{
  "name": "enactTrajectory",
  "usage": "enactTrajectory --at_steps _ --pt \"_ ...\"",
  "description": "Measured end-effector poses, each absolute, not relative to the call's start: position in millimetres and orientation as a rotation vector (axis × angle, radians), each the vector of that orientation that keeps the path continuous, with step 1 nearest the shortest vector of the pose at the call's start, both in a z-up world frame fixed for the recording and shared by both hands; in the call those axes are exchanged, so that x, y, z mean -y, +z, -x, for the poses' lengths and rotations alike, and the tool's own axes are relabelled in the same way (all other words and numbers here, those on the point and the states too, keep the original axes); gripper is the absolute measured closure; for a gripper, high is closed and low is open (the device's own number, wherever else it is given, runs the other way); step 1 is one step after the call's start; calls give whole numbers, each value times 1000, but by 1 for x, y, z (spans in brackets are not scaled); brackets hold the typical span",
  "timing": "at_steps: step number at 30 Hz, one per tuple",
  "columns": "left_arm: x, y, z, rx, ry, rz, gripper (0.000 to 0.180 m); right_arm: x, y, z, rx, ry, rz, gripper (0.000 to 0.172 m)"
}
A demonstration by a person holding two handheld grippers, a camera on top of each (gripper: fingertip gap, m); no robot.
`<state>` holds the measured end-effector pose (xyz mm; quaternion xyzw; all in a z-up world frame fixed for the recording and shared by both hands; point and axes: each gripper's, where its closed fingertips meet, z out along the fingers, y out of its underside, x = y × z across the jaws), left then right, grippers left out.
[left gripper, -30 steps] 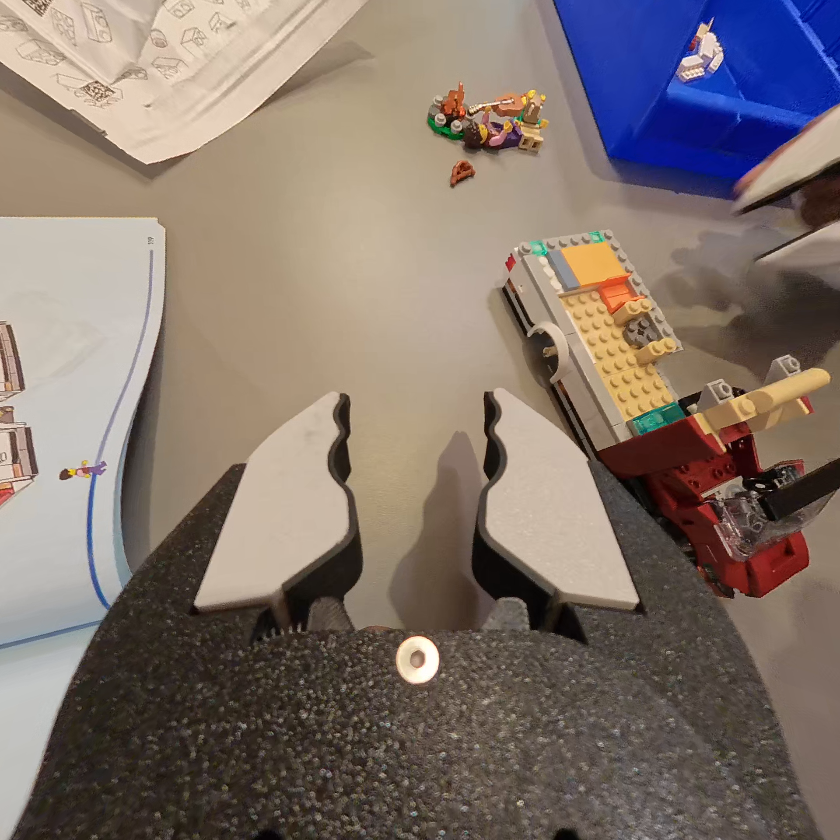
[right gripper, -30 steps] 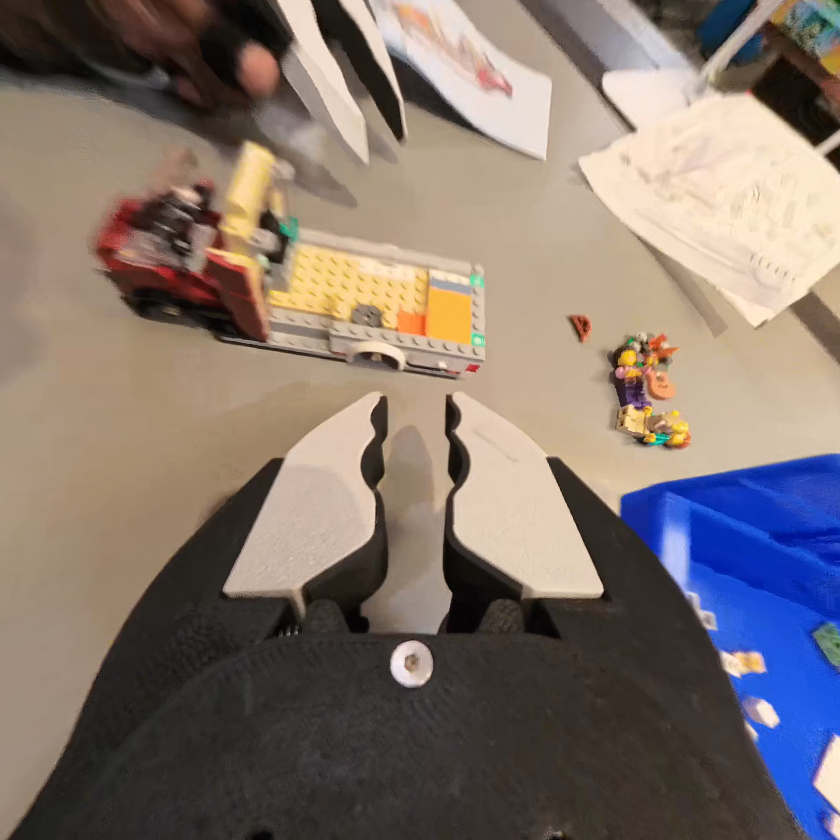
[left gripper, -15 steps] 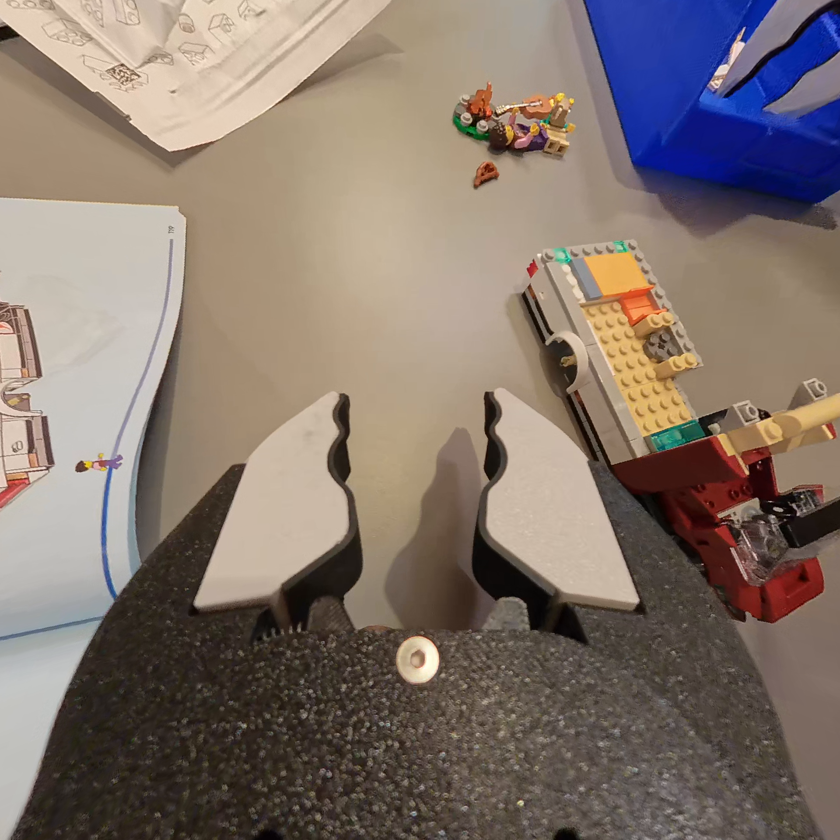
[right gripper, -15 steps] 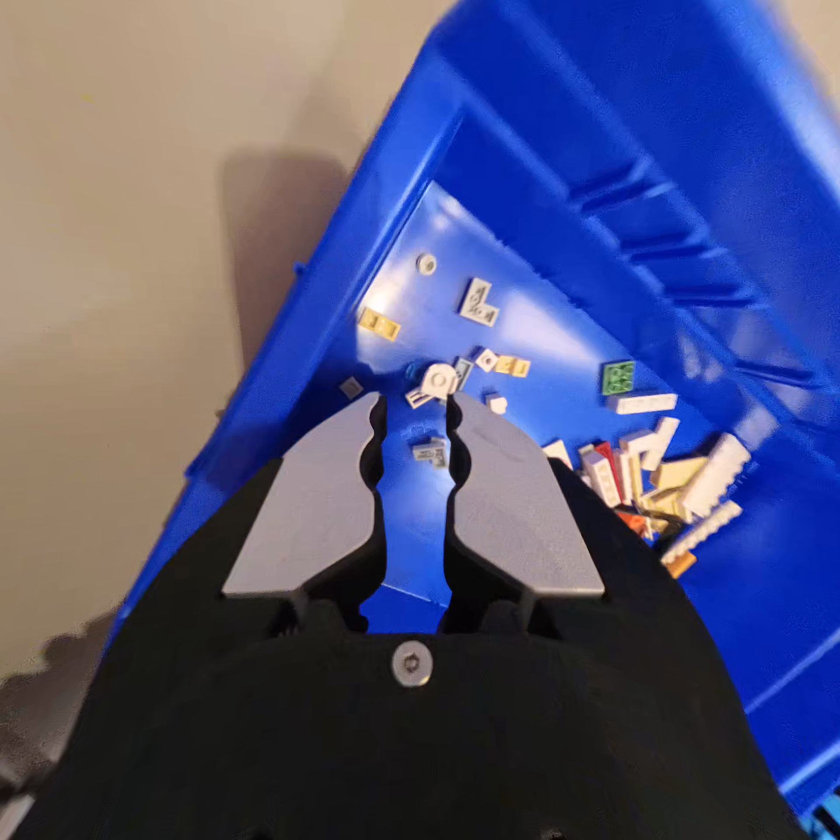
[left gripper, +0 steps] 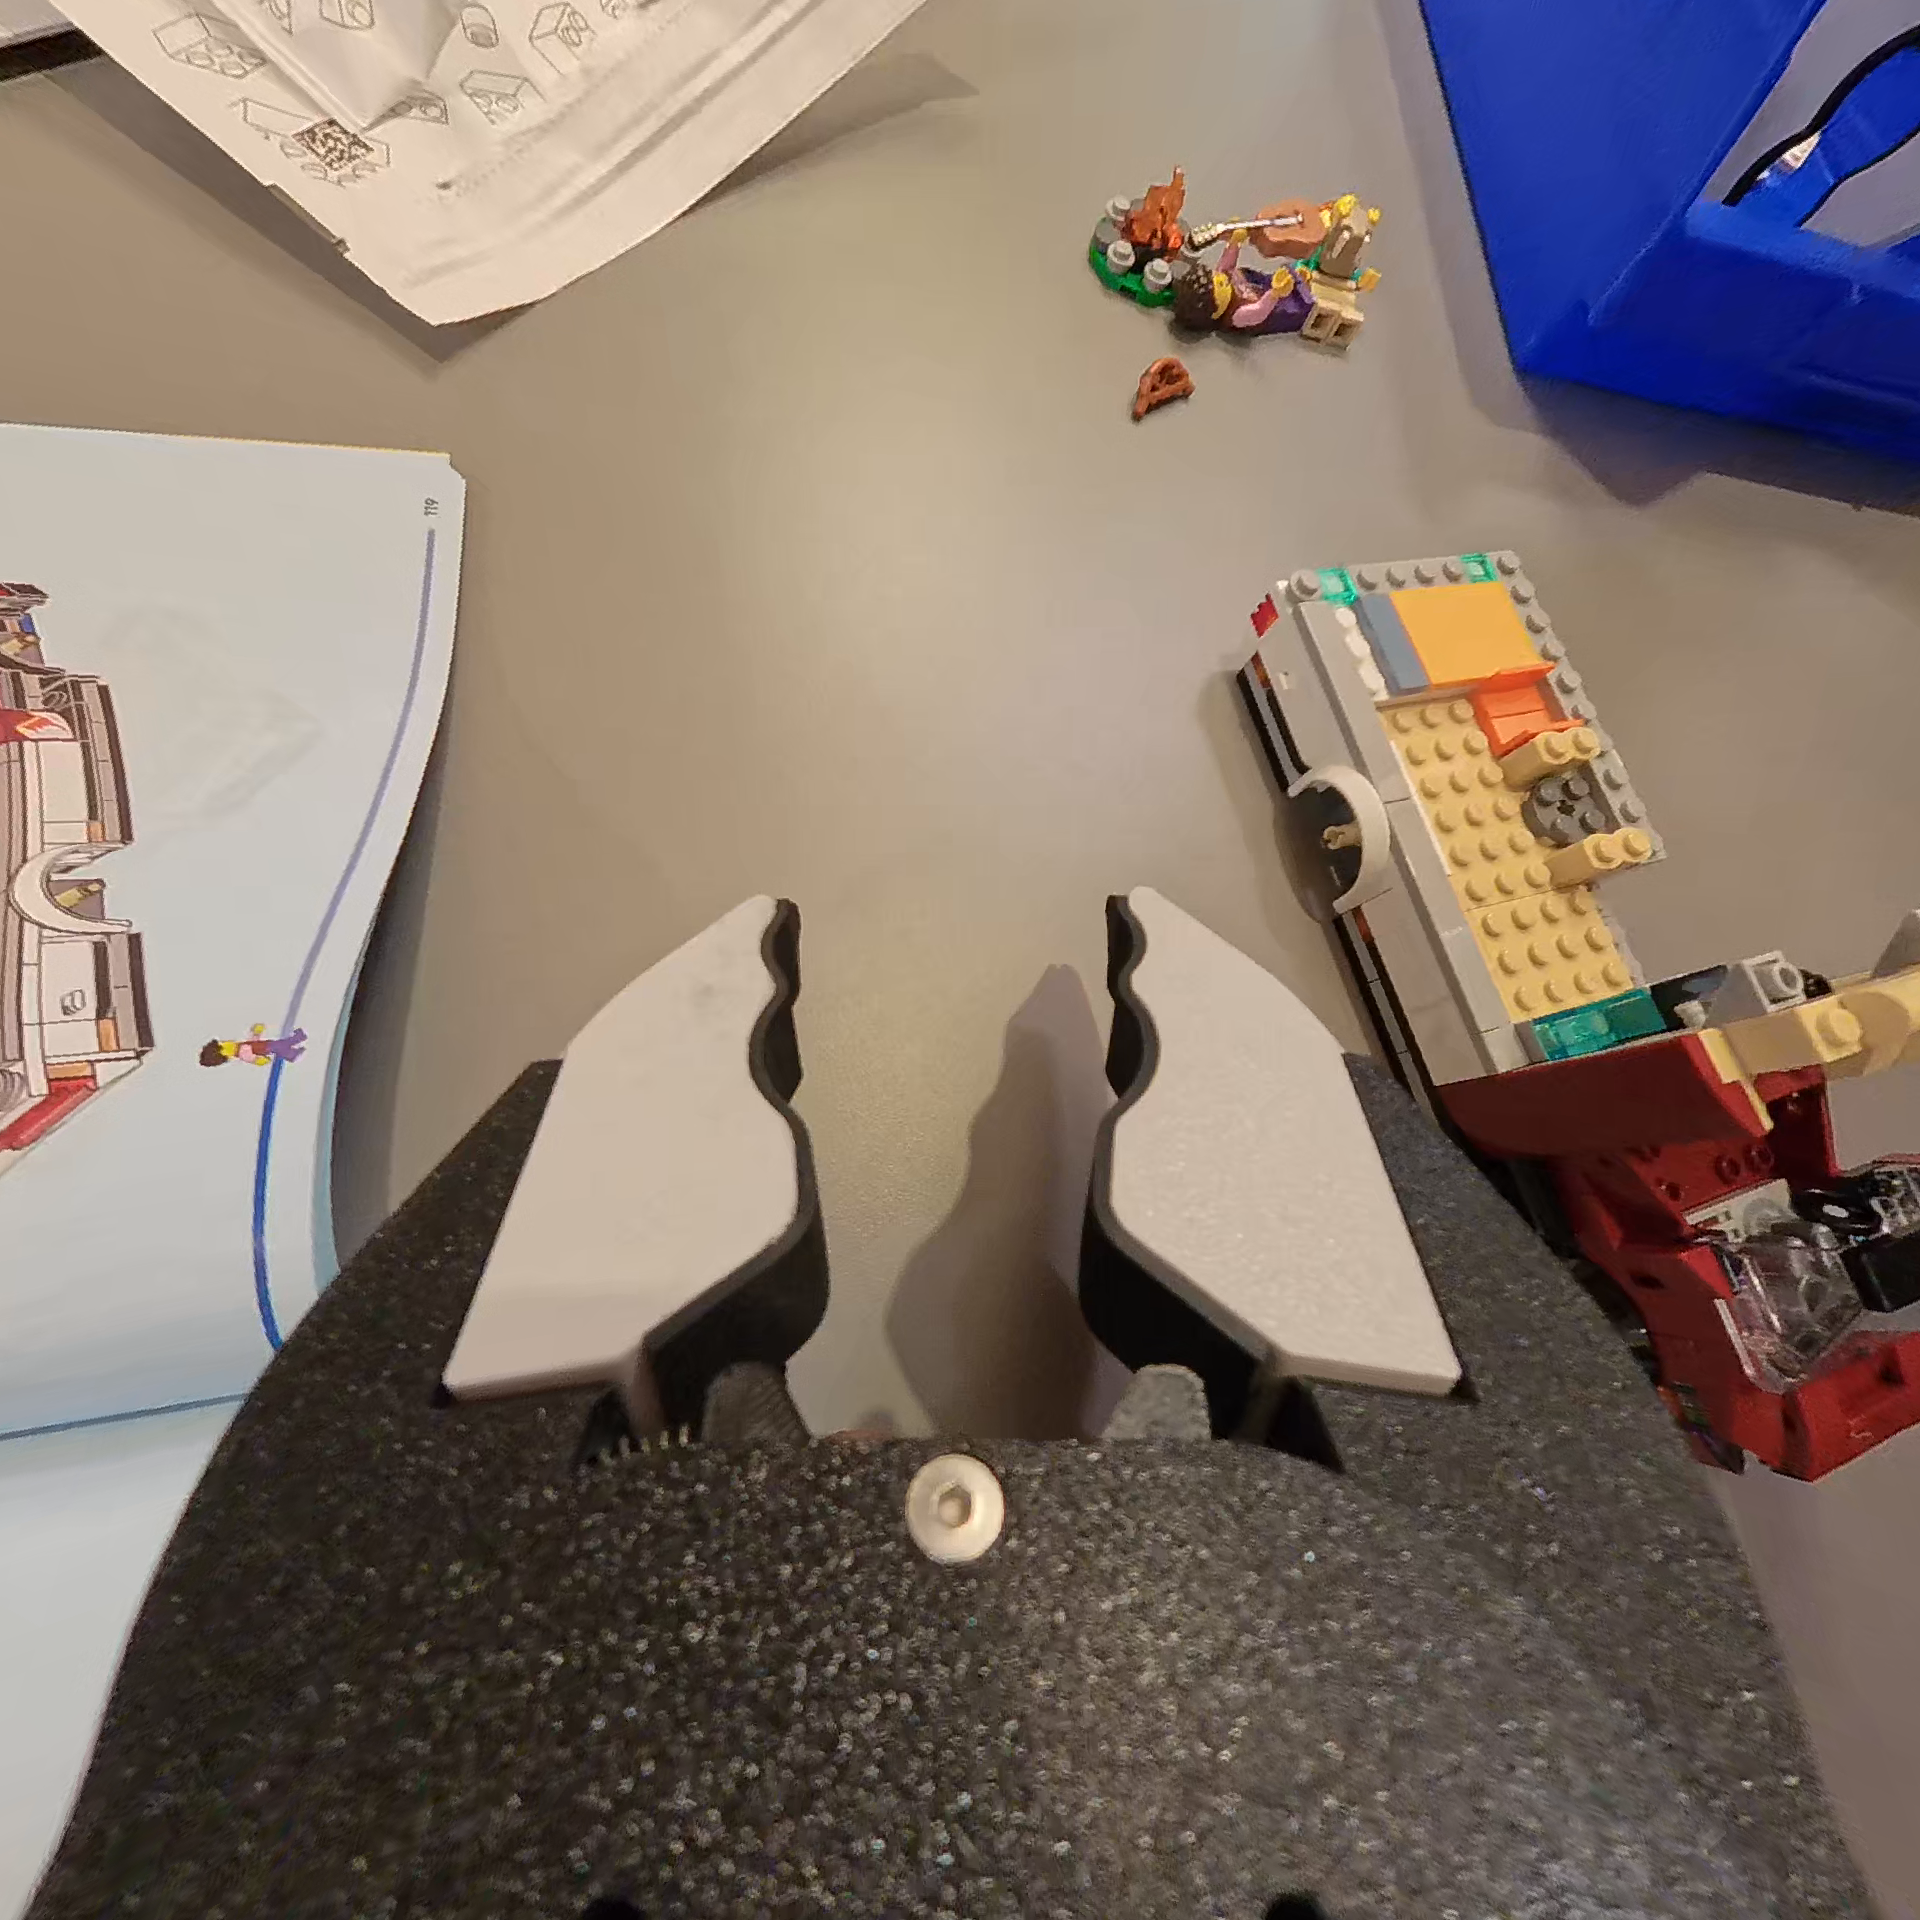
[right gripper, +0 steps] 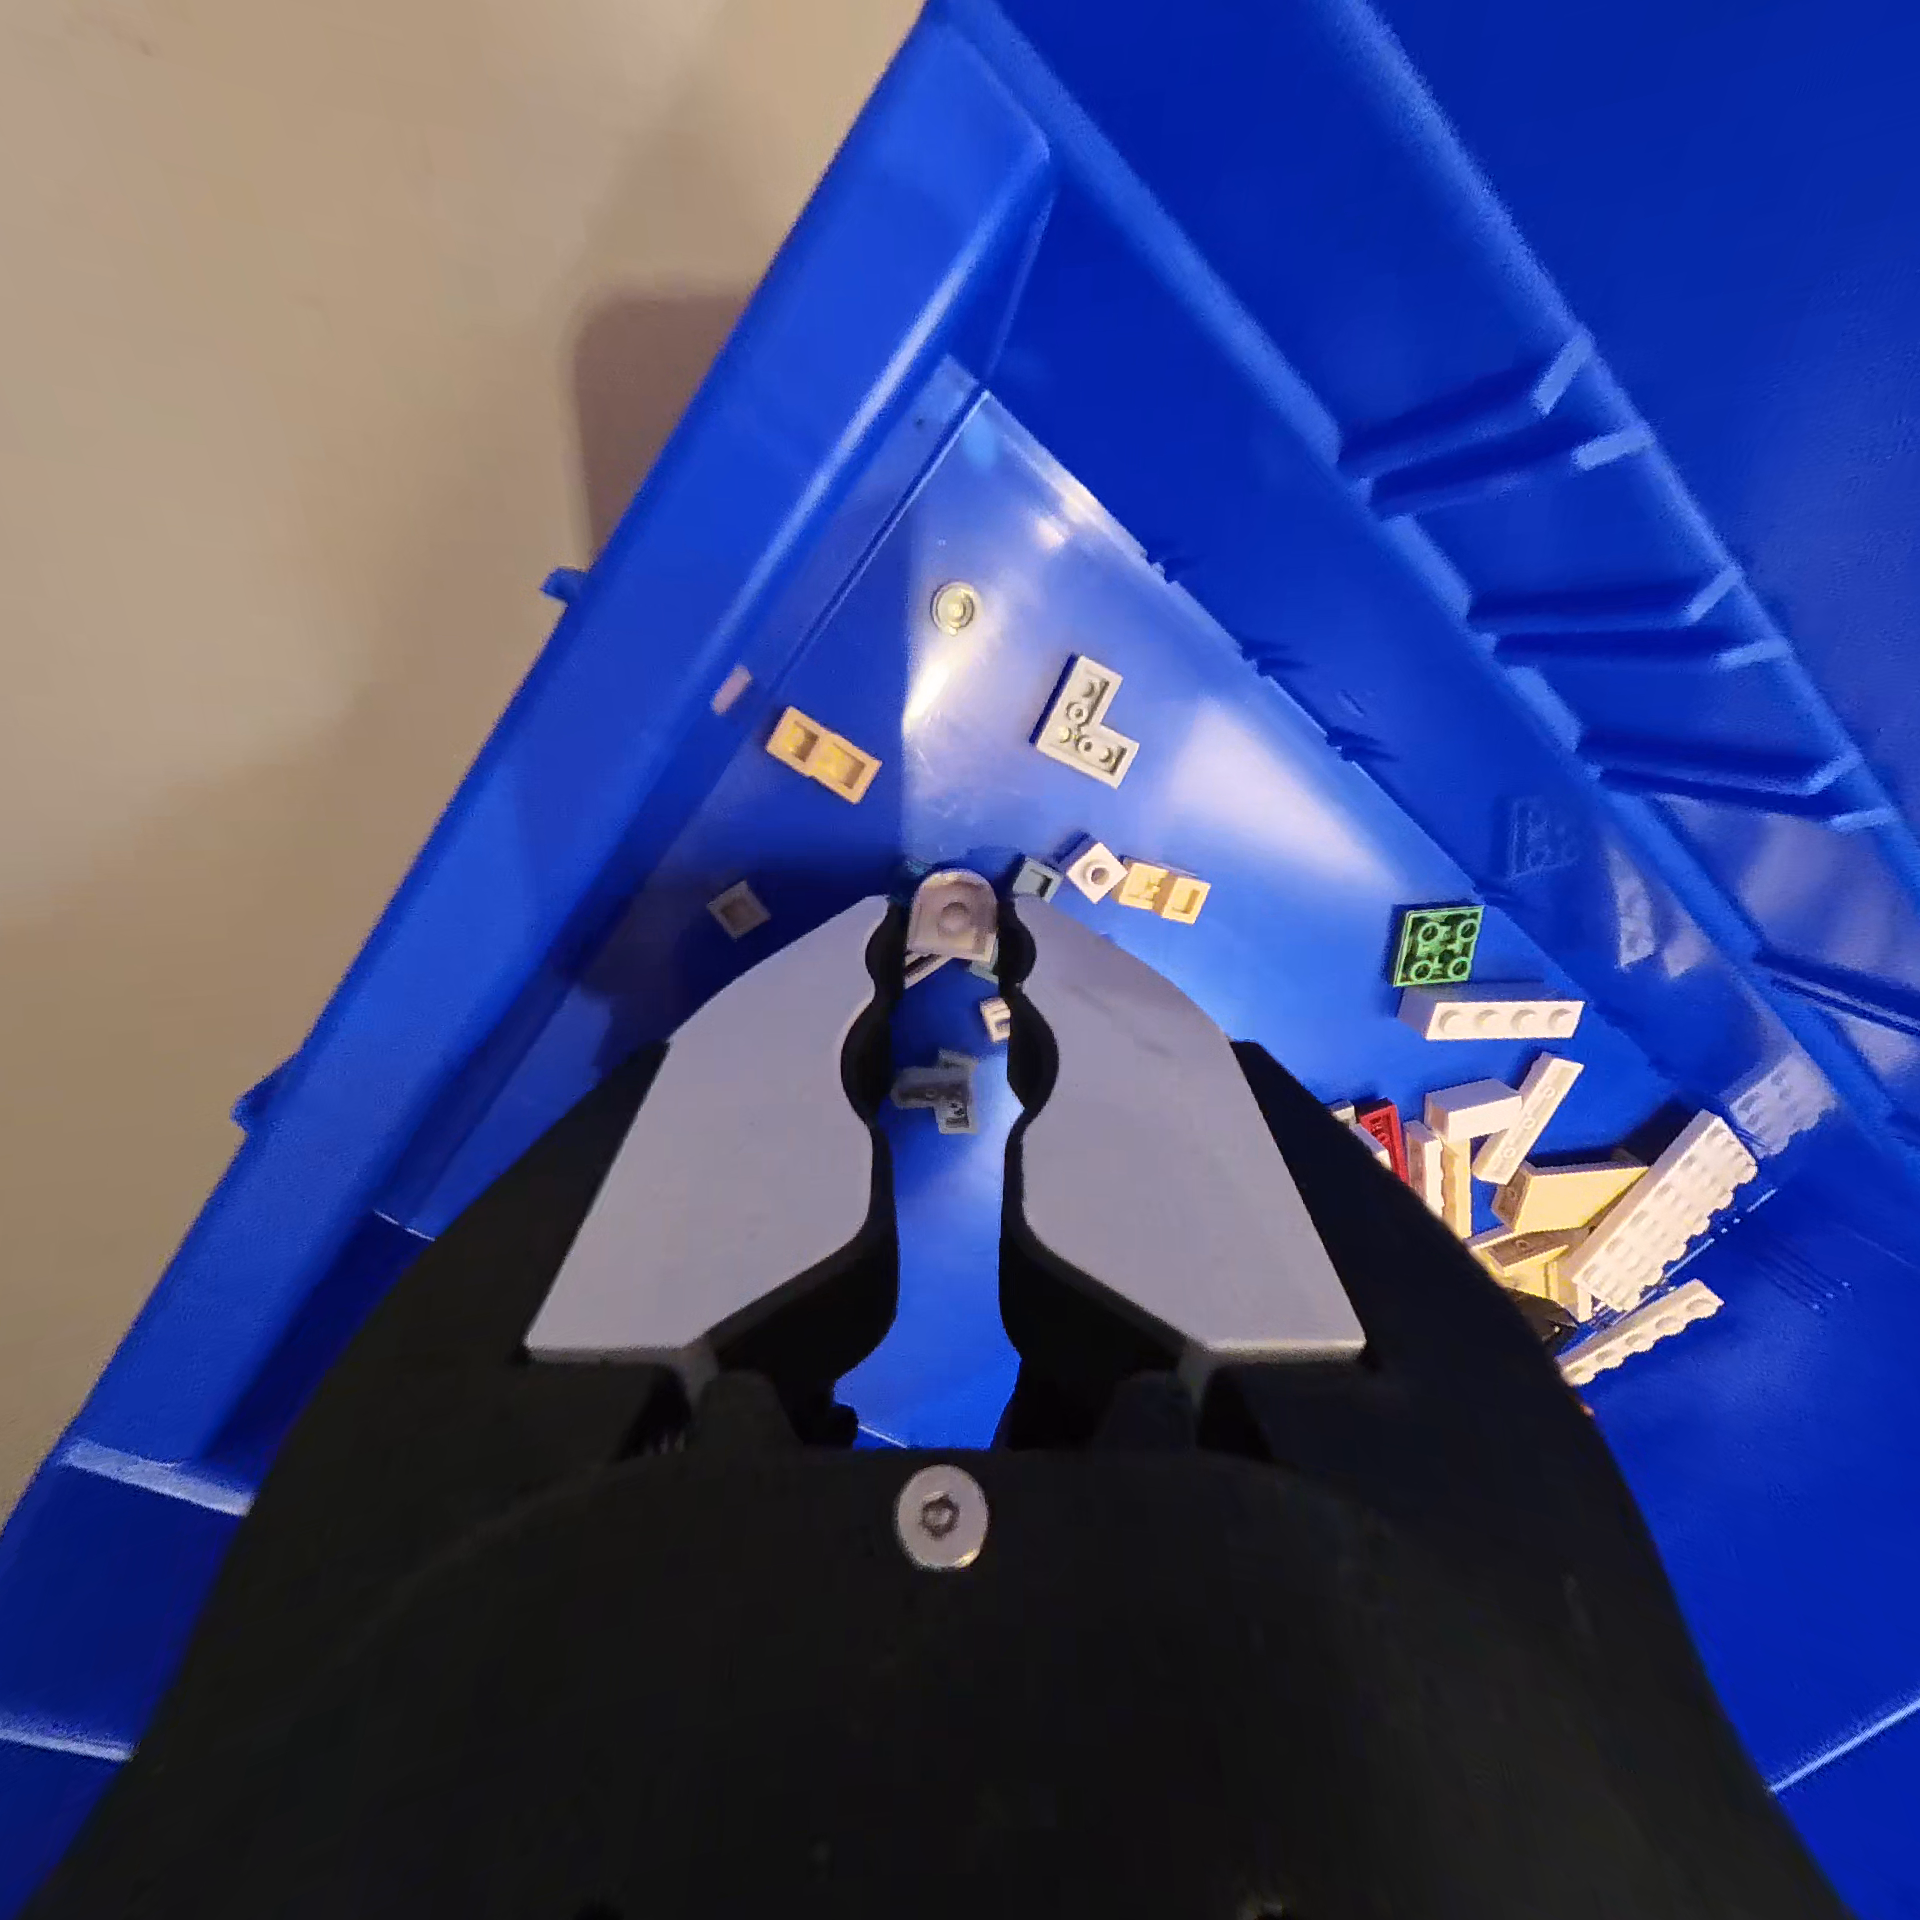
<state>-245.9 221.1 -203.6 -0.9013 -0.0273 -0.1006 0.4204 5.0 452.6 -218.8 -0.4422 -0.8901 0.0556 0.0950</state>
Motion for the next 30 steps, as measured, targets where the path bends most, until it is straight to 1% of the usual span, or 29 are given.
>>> enactTrajectory --at_steps 5,12,16,20,22,26,30 --pt "-221 -203 246 67 -258 2254 123 -449 -204 0 2602 224 1272 155" --pt "-223 -193 242 45 -316 2188 124 -412 -125 51 2230 304 1049 154" --pt "-226 -162 220 7 -542 2031 130 -363 -90 85 2006 246 802 155" --pt "-221 -122 189 -146 -660 1872 137 -304 -86 127 1835 221 568 154" --pt "-217 -110 173 -222 -688 1829 139 -277 -86 147 1750 229 461 154" --pt "-215 -106 164 -228 -674 1800 140 -233 -93 178 1646 198 259 155" --pt "-212 -104 173 -184 -653 1782 147 -208 -98 194 1620 214 168 155"
